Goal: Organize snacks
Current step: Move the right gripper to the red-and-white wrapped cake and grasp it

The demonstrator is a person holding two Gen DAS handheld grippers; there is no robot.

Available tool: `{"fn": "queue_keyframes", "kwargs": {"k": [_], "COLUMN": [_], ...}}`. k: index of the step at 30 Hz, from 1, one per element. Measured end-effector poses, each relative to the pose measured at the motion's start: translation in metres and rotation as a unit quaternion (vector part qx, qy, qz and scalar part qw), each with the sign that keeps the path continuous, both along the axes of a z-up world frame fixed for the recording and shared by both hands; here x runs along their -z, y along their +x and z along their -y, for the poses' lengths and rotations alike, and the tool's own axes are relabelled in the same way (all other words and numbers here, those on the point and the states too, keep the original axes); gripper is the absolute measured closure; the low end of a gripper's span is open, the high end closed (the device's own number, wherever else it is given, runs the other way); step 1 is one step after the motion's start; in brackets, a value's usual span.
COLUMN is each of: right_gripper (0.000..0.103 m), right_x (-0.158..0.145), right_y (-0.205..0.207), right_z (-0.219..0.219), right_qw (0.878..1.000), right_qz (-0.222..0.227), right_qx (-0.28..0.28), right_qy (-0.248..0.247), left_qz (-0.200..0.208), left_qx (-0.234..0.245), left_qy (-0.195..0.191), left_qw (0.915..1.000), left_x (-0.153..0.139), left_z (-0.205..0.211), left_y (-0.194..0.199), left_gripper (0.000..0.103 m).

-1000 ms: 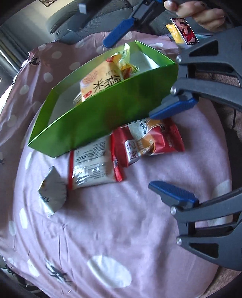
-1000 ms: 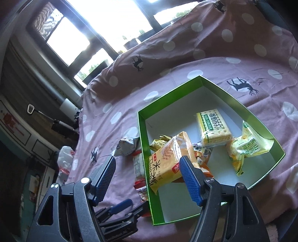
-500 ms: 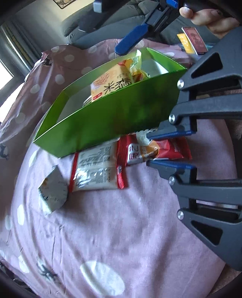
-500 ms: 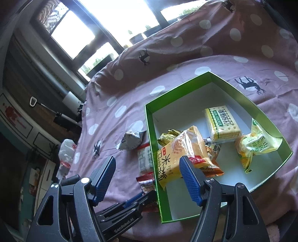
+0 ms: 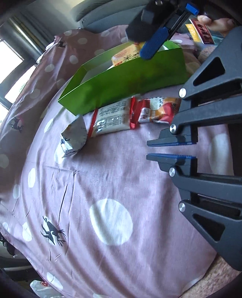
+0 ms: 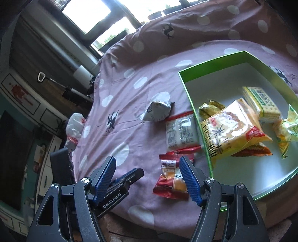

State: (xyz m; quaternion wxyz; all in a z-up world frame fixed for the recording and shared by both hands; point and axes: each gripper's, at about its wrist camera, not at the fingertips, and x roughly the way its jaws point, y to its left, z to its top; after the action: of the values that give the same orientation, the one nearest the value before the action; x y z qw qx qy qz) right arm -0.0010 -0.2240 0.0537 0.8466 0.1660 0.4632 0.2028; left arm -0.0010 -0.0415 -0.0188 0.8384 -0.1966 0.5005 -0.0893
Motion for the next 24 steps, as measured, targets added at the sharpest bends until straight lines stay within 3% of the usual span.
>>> {"fn": "queue_keyframes", "kwargs": {"k": [2, 7, 10, 16, 24], "right_gripper": [0.032, 0.041, 0.049, 0.048, 0.042], "right_x": [0.009, 0.023, 0.035, 0.050, 0.069], "right_y": [0.001, -0.002, -0.008, -0.011, -0.001], "right_z": [-0.008, -0.020, -0.023, -0.017, -0.009], "right_qw": [1.000, 0.999, 0.997, 0.988, 0.978], "right_qz": [-0.021, -0.043, -0.060, -0.068, -0.090], "right_qx": [0.001, 0.029, 0.043, 0.129, 0.171], "right_qy": [-0.002, -0.007, -0.008, -0.057, -0.073], "left_qz": [0.003, 0.013, 0.014, 0.011, 0.016], "left_qx": [0.016, 0.035, 0.037, 0.068, 0.105], "left_qy": [-0.001, 0.003, -0.011, -0.028, -0.032], "left_qw": [0.9999, 0.9993, 0.9991, 0.9972, 0.9938], "left_x": [0.000, 0.002, 0.004, 0.011, 0.015], "left_z": [-0.001, -0.004, -0.008, -0.002, 0.019], "left_y": [-0.004, -0.008, -0.008, -0.009, -0.006], "left_gripper": [0.094, 0.061, 0.058, 0.058, 0.061]}}
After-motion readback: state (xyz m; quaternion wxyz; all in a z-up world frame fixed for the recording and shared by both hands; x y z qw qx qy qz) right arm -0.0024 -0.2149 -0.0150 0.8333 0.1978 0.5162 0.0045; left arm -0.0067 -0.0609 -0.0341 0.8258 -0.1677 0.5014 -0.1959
